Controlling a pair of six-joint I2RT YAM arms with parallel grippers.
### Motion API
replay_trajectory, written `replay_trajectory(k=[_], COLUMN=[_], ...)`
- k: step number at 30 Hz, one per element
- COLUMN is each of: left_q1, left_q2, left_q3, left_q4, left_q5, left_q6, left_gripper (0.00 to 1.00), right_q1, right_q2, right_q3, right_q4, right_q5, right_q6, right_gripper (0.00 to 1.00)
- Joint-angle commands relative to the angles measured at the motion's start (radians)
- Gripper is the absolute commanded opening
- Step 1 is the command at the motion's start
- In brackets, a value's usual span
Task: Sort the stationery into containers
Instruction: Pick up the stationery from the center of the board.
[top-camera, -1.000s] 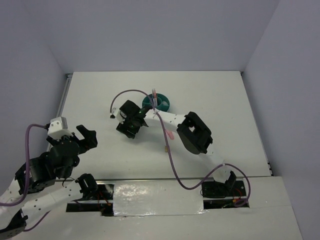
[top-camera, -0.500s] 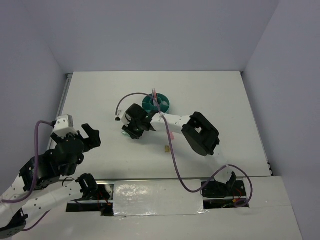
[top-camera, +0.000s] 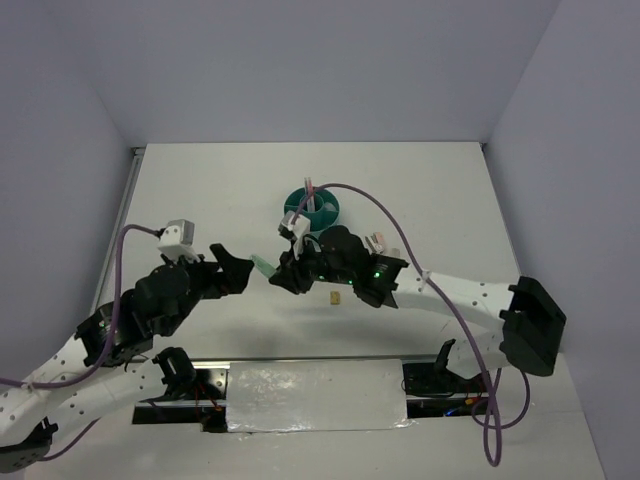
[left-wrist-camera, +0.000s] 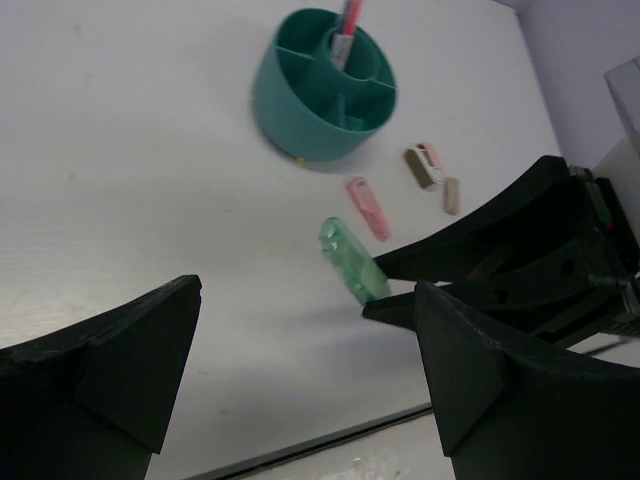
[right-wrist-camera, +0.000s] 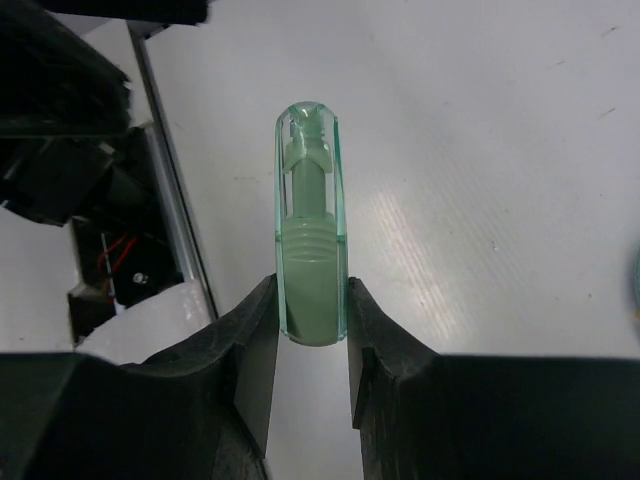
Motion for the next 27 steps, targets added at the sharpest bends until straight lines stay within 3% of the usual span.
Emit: replay_trajectory(k=[1, 8, 17, 19, 20, 23, 25, 26, 27], left_q1=[0.003, 0.003, 0.003, 0.003, 0.003, 0.004, 0.003, 0.003, 0.003], left_q2=[0.048, 0.121, 0.139, 0.15, 0.153, 0.174, 0.196, 0.213, 0.222], left_q3=[-0.006, -0.007, -0.035, -0.036, -0.035, -0.029, -0.015, -0.004, -0.004], left_q4=[0.277, 0.377, 0.396, 0.411, 0.426, 0.452, 0.46, 0.465, 0.465], left_q5=[0.177, 0.237, 0.262, 0.289, 0.3, 0.346, 0.366, 0.38, 0.38], left_q6=[0.042, 0.047, 0.036, 0.041, 0.042, 0.05, 0.055, 0.065, 0.071], left_gripper=[0.99, 0.85, 0.78, 0.66, 0.54, 0.38, 0.21, 0.04, 0.0], right_q1=[0.035, 0.066, 0.078, 0.078, 0.078, 0.078, 0.078, 0.077, 0.078], right_q2=[-0.101, -0.262, -0.344, -0.35, -0.35, -0.35, -0.344, -0.338, -0.333], right_q3=[-0.08, -0.167, -0.199, -0.194, -0.193, -0.187, -0.179, -0.171, -0.168], right_q4=[0.084, 0.145, 0.161, 0.158, 0.156, 0.158, 0.155, 0.154, 0.153], right_q5=[0.065, 0.068, 0.088, 0.091, 0.096, 0.113, 0.119, 0.114, 0.114], right_q6=[0.073, 0.119, 0.11, 0.105, 0.105, 0.101, 0.096, 0.093, 0.091], right_gripper=[0.0, 0.0, 0.0, 0.0, 0.0, 0.0, 0.0, 0.0, 0.0])
